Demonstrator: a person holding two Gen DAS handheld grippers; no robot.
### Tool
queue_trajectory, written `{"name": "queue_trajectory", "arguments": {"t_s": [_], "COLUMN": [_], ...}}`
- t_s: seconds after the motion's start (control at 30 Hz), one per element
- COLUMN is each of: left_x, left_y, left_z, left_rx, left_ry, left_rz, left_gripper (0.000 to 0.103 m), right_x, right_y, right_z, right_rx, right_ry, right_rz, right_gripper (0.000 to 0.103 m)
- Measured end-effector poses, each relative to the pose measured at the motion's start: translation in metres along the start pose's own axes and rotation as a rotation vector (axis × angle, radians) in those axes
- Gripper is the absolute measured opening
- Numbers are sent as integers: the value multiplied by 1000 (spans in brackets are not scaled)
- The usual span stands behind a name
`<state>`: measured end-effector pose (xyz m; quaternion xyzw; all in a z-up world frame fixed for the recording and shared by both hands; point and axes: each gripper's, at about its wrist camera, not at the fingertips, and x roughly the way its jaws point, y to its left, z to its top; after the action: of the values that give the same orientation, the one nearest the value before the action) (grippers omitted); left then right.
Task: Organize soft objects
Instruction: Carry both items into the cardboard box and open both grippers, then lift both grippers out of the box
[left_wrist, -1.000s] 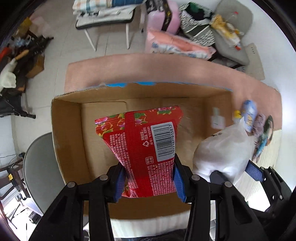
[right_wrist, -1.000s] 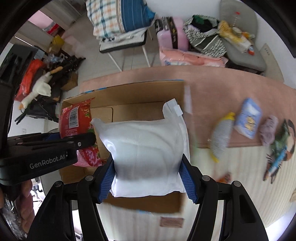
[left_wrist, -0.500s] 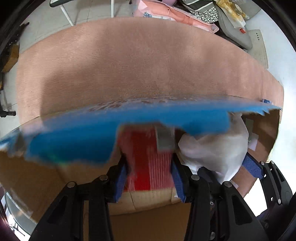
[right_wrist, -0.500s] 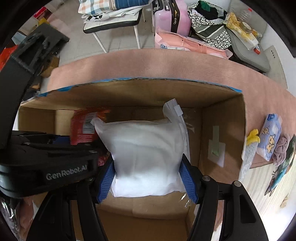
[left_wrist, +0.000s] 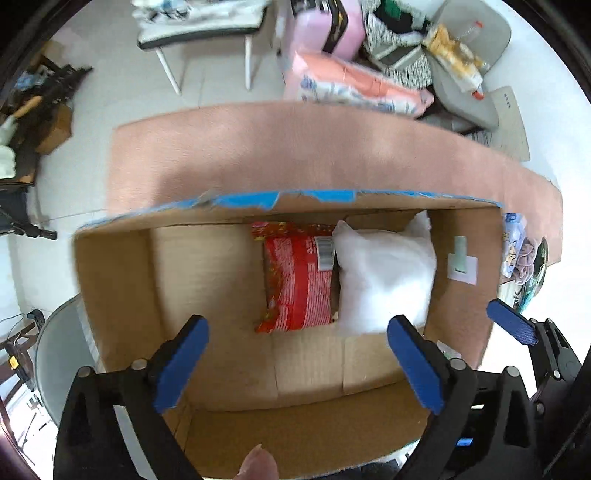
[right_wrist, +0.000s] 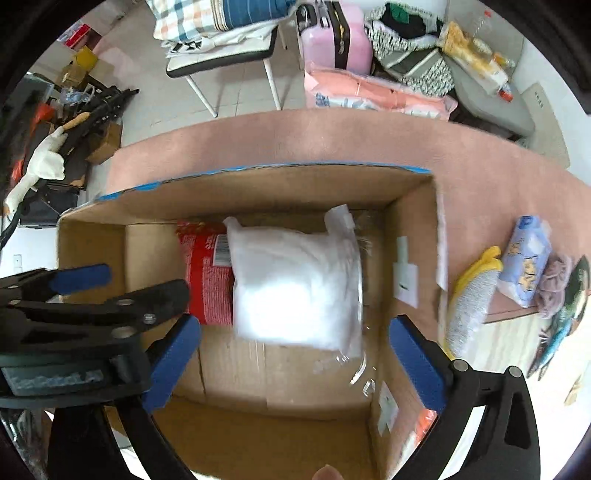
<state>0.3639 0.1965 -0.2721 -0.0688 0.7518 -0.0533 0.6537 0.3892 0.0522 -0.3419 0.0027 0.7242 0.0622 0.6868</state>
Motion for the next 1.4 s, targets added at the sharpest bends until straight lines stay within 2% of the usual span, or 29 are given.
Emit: {"name": "queue_trajectory", "arguments": {"t_s": [0.17,0.43,0.57,0.87,1.03,1.1,1.2,1.3,1.4], "left_x": [-29,-27,-45,-78,-85,-86,-86,-80,-65], "left_y": [5,-7,-4,-11,-27,-47,-76,-117,-171], "left_z": [-43,-78,-109,-165,-177,-175,-169,-152,-127], "left_rx": [-17,-32,-38,-31,-18,15,57,110,171], "left_ry": [-122,-241,-303,-404,-429,-437,-438,-421,-382], "left_rz": [53,113,136,143,158,184,201,193,173], "left_gripper": [101,101,101,103,103,103,103,103,103], "right_x": [-21,-56,-81,-127,-136,-139,-143,-142,-138], "right_y": [3,11,12,11,-1,-17,-51,-104,-177], "right_z": [-35,-99,-128,-185,-204,-207,-209,-210,-204], "right_rx": [-25,-63,-64,-65,-39,-4,56,145,264], "right_ry": [-43,-136,-190,-270,-277,-277,-276,-270,-256], "right_rz": [-34,-50,-45,-16,39,84,85,91,92], "right_gripper": [103,103,103,103,103,103,103,103,103]}}
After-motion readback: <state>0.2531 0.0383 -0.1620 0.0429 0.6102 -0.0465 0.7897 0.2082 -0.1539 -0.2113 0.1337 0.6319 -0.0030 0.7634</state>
